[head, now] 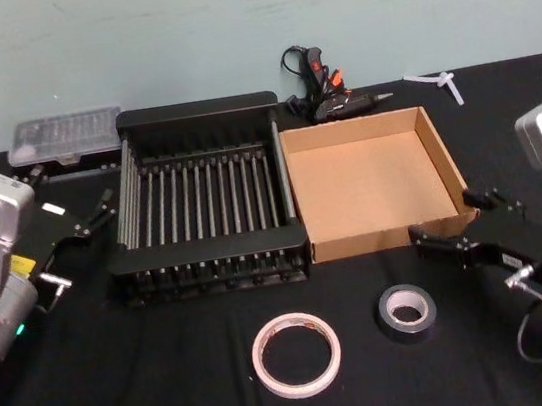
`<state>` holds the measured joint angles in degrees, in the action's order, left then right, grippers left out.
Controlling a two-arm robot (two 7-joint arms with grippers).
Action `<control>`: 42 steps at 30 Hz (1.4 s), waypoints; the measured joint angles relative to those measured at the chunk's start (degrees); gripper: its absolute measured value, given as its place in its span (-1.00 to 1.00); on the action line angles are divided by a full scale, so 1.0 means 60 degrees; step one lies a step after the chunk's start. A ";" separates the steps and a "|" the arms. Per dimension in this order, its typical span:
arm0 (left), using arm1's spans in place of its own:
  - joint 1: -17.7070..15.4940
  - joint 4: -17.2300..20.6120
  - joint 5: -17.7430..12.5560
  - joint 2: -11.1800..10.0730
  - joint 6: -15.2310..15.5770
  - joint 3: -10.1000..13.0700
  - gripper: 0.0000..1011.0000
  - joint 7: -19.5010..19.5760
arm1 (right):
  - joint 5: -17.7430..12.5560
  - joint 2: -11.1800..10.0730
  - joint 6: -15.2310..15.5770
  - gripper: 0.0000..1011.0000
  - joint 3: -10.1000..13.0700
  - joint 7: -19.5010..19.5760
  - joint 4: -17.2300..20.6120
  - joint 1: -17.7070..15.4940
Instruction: Pick up the white tape and place it into the black box , Pick up the silver tape and place it into the brown box.
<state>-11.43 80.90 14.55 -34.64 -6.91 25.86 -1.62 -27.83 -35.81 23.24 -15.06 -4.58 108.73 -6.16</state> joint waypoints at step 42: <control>0.0000 0.0000 0.0000 0.0000 0.0000 0.0000 0.98 0.0000 | 0.0584 0.0381 0.2101 0.98 -0.0152 -0.0769 -0.0063 -0.0121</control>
<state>-11.43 80.90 14.55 -34.65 -6.91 25.86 -1.62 -24.33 -33.52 35.85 -15.98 -9.20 108.35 -6.88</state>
